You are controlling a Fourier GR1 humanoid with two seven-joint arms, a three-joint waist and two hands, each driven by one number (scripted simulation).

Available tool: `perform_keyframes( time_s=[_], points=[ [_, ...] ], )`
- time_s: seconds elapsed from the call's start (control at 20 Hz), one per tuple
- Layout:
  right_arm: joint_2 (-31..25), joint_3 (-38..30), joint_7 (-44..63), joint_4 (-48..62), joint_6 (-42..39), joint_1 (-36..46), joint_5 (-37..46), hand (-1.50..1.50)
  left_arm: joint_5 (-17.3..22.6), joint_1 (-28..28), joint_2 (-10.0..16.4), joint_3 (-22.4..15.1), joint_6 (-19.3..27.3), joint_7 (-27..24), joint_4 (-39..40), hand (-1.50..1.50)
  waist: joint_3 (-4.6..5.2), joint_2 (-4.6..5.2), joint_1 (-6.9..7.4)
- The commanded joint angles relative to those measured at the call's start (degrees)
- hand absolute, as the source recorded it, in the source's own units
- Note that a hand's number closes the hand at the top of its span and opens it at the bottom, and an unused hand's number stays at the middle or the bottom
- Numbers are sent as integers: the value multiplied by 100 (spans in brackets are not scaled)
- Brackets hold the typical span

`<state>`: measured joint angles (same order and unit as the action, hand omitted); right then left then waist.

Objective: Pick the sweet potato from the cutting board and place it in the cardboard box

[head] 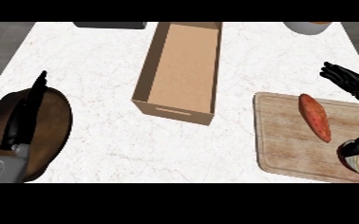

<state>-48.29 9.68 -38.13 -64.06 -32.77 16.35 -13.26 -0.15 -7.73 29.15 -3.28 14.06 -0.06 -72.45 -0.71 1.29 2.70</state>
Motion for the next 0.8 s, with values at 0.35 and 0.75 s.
perform_keyframes(
  time_s=[0.35,0.75],
  points=[
    [-1166,1165,-2024,510,108,792,2387,-150,-92,-207,-30,-56,-49,103,83,0,39,23,217],
    [-759,2347,-2226,1361,717,1678,3763,-150,-219,-111,-158,-210,-15,186,-174,0,52,-16,278]
  ],
)
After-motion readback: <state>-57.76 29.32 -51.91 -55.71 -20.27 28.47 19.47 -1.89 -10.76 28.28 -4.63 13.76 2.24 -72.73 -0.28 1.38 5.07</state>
